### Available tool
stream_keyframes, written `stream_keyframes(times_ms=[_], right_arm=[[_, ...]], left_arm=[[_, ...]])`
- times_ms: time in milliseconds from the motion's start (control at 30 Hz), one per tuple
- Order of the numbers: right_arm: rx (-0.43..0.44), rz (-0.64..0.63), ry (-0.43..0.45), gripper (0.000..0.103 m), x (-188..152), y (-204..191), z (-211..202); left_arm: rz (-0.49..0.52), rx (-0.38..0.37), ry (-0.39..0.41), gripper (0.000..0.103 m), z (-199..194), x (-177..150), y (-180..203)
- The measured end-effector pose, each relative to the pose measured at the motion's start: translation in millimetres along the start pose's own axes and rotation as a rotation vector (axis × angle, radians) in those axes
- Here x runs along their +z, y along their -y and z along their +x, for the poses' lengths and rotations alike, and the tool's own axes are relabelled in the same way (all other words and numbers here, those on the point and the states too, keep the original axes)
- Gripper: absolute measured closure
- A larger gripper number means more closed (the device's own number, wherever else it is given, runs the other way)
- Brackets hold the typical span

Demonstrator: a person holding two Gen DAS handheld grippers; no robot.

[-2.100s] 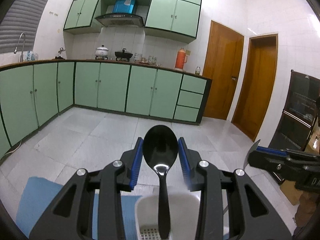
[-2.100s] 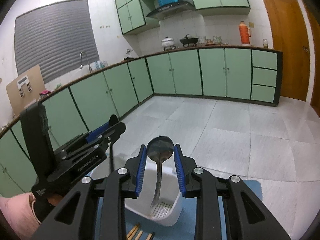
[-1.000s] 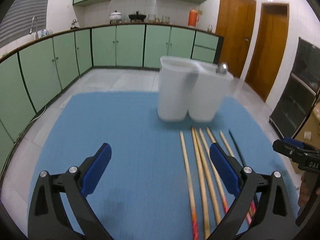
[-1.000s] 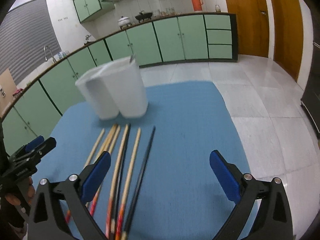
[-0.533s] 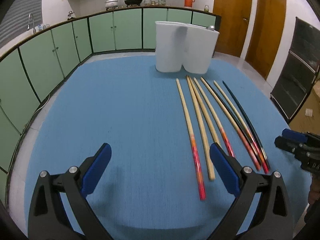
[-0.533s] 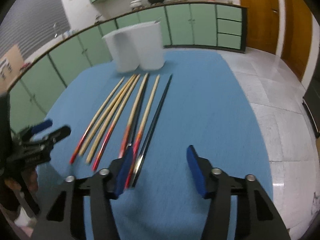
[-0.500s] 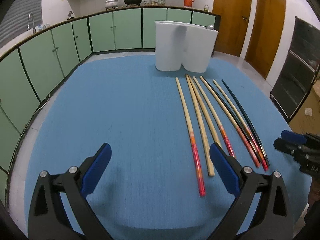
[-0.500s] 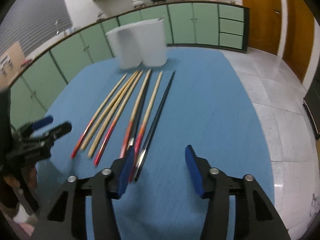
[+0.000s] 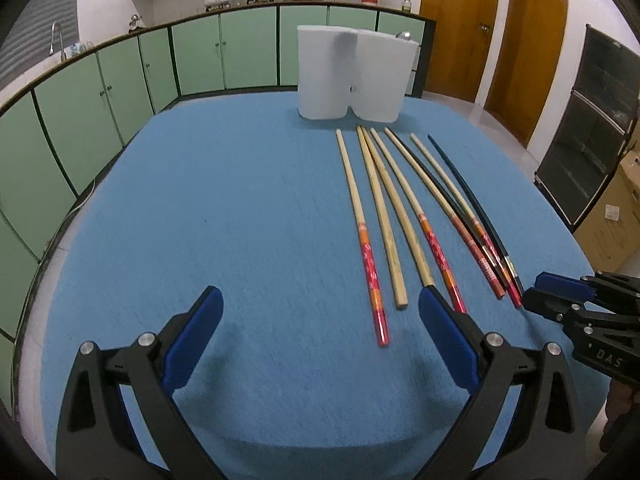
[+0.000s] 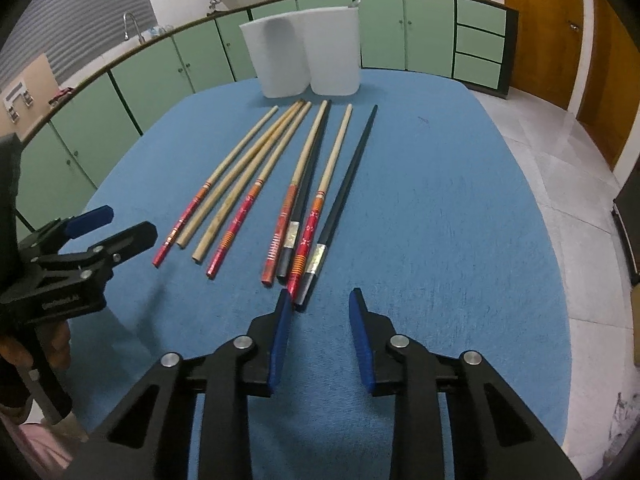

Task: Organize utensils
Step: 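Move both tools back down over the row of chopsticks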

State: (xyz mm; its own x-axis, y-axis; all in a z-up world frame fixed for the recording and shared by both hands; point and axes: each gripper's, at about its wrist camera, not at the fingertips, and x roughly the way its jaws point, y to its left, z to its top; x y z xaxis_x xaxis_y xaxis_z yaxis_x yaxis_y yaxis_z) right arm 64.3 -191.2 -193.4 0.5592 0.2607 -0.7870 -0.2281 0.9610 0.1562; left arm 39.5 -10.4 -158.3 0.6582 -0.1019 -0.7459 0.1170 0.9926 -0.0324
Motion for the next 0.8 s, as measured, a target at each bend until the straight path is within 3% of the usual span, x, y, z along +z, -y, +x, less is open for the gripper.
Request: stream_keyframes(times_ms=[233,300,367,533,633,700,800], right_arm=[[-0.014,-0.016,0.005,0.074,1,-2,0],[-0.02,-0.025,0.005,0.074,1,-2,0],[-0.042,-0.027,-0.001,0.075,0,0,0],[-0.08,0.014,0.005,0.075,0,14,-5],[-0.053,0.026,0.011,0.075,0,17,-7],[-0.04,0.013,0.014,0.077,-1,13,-8],[-0.014,-0.005,0.007,0.087,-3,8,-6]], left_arm=[[0.016,-0.008,-0.032,0.008,8,-8,10],[0.011,-0.006,-0.041,0.012,10,-9,10],[-0.001,0.002,-0.059,0.025,13,-9,6],[-0.01,0.02,-0.055,0.025,11,-10,1],[-0.009,0.019,-0.055,0.026,11,-10,2],[-0.005,0.01,-0.056,0.027,10,-10,4],[0.006,0.001,-0.055,0.027,8,-11,6]])
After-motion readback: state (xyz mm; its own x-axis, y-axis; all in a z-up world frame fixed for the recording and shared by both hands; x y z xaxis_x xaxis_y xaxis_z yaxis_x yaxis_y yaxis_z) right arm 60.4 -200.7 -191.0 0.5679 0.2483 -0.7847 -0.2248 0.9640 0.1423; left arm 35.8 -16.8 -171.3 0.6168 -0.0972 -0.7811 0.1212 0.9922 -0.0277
